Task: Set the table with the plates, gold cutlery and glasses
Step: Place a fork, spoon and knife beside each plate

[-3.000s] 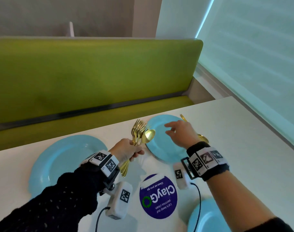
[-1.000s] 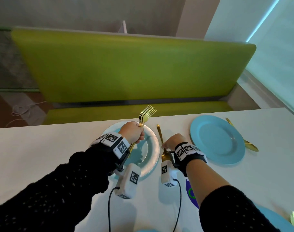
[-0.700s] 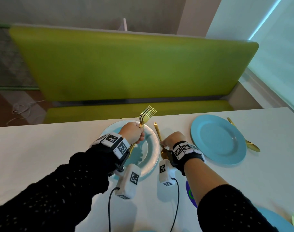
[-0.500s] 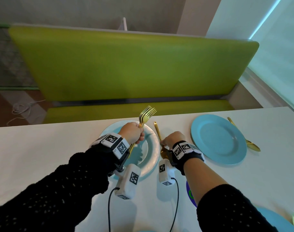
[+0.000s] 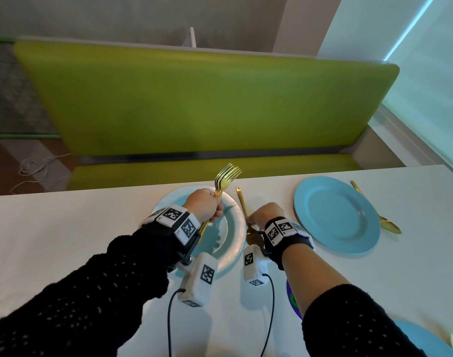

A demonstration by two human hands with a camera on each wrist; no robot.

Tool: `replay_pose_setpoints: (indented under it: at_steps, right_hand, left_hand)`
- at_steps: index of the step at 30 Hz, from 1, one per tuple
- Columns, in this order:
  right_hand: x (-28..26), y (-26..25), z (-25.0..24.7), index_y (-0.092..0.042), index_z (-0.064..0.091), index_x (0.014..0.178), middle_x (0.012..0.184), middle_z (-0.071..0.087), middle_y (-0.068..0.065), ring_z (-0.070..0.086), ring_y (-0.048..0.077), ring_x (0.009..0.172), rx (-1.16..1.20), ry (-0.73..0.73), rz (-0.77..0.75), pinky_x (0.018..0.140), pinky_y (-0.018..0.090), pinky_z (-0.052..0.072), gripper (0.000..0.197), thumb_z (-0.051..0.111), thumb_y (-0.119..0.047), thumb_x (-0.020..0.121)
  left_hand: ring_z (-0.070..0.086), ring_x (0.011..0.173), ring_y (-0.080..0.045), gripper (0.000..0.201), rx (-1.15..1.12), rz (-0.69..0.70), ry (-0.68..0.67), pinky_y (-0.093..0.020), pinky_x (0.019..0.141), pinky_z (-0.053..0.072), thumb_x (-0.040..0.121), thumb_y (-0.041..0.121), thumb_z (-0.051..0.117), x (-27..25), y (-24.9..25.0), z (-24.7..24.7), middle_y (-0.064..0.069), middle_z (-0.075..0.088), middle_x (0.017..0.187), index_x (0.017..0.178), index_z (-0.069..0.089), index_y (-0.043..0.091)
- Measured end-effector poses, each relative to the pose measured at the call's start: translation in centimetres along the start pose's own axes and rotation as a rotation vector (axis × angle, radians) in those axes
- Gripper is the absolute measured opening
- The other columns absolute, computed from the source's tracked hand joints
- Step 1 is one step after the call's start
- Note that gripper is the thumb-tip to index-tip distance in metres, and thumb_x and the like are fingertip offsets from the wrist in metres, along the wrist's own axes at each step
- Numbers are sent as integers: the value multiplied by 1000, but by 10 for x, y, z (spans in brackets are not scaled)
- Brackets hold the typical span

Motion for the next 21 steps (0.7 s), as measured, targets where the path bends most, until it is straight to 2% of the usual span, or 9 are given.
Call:
replay_pose_setpoints:
  at_steps: [3,7,9,10,11,12,15,18,21]
  right_hand:
    - [0,0,0,-9,62,84,88,66,3,56,17,73,10,-2,1,41,20,32,27,71,-34,79]
    - [-5,-1,-1,-8,67,91,92,70,2,58,16,72,-36,-5,-32,43,20,33,36,68,-42,81]
    - [-11,-2,-7,-6,69,93,91,71,2,64,17,77,-25,15,-75,52,22,45,39,64,-43,83]
    - [-15,-3,-11,-7,70,96,94,71,4,66,19,85,10,38,-111,64,24,51,37,63,-41,85]
    - [-19,-6,-18,-8,71,98,98,71,5,66,21,93,62,74,-159,75,26,53,33,61,-37,86]
    - [-27,-8,-25,-10,71,97,99,71,5,65,22,96,132,118,-215,79,26,51,27,61,-33,87]
    - [-64,-24,-44,-18,73,92,96,72,0,64,17,92,253,268,-451,75,20,44,16,62,-27,86]
    - [-96,-43,-41,-18,75,94,100,70,-2,63,17,92,137,322,-708,79,22,45,14,66,-22,84]
    - [-105,-46,-33,-24,75,97,101,69,-2,62,21,96,-5,302,-810,81,31,50,19,64,-19,82]
  left_hand:
    - [51,63,-13,27,-3,0,1,-24,63,44,99,12,39,0,0,0,-3,54,71,75,50,12]
    - [55,72,-17,26,8,-2,1,-28,72,48,98,13,42,0,-2,-2,-4,57,73,76,54,12]
    - [55,71,-17,25,13,-6,-3,-25,68,47,98,13,44,0,-3,-3,-4,60,74,75,56,12]
    - [54,68,-15,24,19,-8,-6,-23,64,46,97,13,46,-1,-5,-3,-4,60,74,75,57,11]
    - [53,65,-13,23,29,-10,-11,-21,60,44,97,13,47,-1,-6,-3,-3,61,74,76,57,10]
    - [51,62,-11,22,41,-15,-18,-19,57,42,96,12,48,-2,-7,-2,-3,61,74,76,58,10]
    - [48,57,-10,16,59,-22,-57,-18,53,38,94,10,52,-8,-7,5,-3,62,73,79,59,7]
    - [46,55,-11,12,111,-18,-137,-18,50,36,91,9,56,-16,-7,15,-4,63,72,81,62,5]
    - [47,59,-14,12,196,-21,-247,-20,52,35,88,4,57,-25,-6,28,-9,64,76,78,64,2]
Point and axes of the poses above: each hand's wrist, its own x-axis towards the middle knuckle, its own z-axis out of the palm, y = z × x, the point moved 8 cm from there along x, towards the middle knuckle
